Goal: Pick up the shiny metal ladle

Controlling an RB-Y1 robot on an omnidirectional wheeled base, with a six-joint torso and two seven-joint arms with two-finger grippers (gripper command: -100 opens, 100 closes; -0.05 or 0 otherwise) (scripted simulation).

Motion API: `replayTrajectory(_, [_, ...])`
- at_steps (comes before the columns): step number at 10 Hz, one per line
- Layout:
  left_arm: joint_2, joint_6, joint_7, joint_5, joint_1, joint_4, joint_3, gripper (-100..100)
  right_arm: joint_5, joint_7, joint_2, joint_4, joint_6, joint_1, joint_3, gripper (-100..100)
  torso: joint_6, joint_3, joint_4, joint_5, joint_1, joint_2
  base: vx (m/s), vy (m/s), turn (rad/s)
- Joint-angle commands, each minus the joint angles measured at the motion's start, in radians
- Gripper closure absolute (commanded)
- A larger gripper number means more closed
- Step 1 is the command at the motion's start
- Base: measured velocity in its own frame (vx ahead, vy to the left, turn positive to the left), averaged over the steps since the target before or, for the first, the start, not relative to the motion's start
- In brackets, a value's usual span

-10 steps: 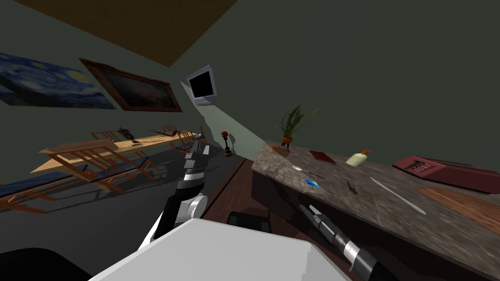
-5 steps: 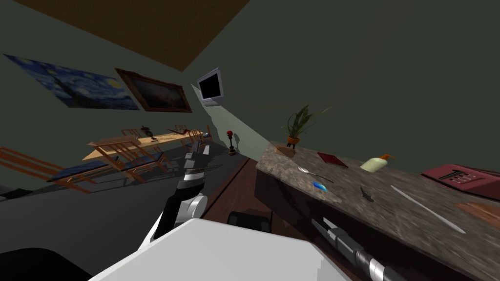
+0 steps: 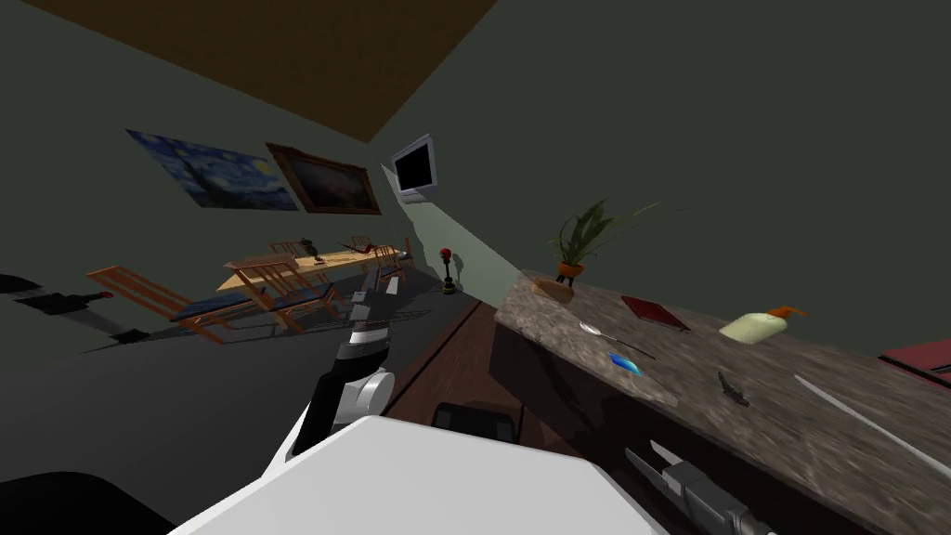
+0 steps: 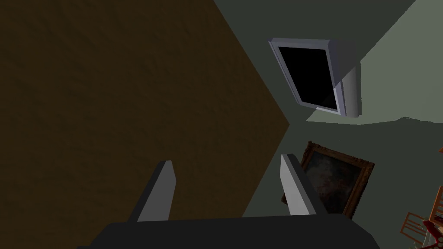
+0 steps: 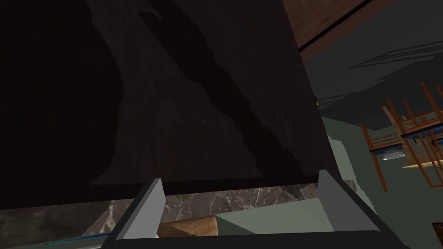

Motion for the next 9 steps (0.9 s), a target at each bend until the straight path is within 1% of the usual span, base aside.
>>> replayTrajectory(1, [0.000,0.000,0.000,0.000,0.000,0.000,0.000,0,0.024,0.012,-0.050,0.041,-0.001,0.022,-0.004,-100,0.000,0.000,0.000,0.000,0.000,0.000,-0.027,0.028,0.192])
replayTrajectory(2, [0.000,0.000,0.000,0.000,0.000,0.000,0.000,0,0.046,0.024,-0.084,0.070,-0.008,0.030,-0.003,-100,-0.001,0.000,0.000,0.000,0.000,0.000,-0.028,0.038,0.367])
replayTrajectory(3, [0.000,0.000,0.000,0.000,0.000,0.000,0.000,0,0.046,0.024,-0.100,0.086,-0.008,0.030,-0.003,-100,-0.001,0.000,0.000,0.000,0.001,0.000,-0.018,0.019,0.088])
replayTrajectory(4, [0.000,0.000,0.000,0.000,0.000,0.000,0.000,0,0.067,0.035,-0.137,0.117,-0.013,0.038,-0.001,-100,0.000,0.000,0.000,0.000,0.000,-0.001,-0.013,0.019,0.122])
replayTrajectory(5, [0.000,0.000,0.000,0.000,0.000,0.000,0.000,0,0.088,0.046,-0.168,0.155,-0.018,0.044,0.001,-100,-0.001,-0.001,0.000,0.000,0.000,-0.001,-0.003,0.021,0.310])
replayTrajectory(6, [0.000,0.000,0.000,0.000,0.000,0.000,0.000,0,0.088,0.046,-0.179,0.171,-0.018,0.044,0.001,-100,-0.001,-0.001,0.000,0.000,0.000,-0.002,0.004,0.007,0.146])
replayTrajectory(7, [0.000,0.000,0.000,0.000,0.000,0.000,0.000,0,0.108,0.057,-0.215,0.210,-0.023,0.049,0.004,-100,0.000,-0.001,0.000,0.000,-0.001,-0.002,0.012,0.005,0.173])
replayTrajectory(8, [0.000,0.000,0.000,0.000,0.000,0.000,0.000,0,0.108,0.057,-0.215,0.210,-0.023,0.049,0.004,-100,-0.001,-0.002,-0.001,0.000,-0.001,-0.003,0.013,-0.002,0.106])
replayTrajectory(9, [0.000,0.000,0.000,0.000,0.000,0.000,0.000,0,0.128,0.068,-0.249,0.246,-0.026,0.053,0.007,-100,0.000,-0.002,-0.001,0.000,-0.001,-0.003,0.019,-0.002,0.196])
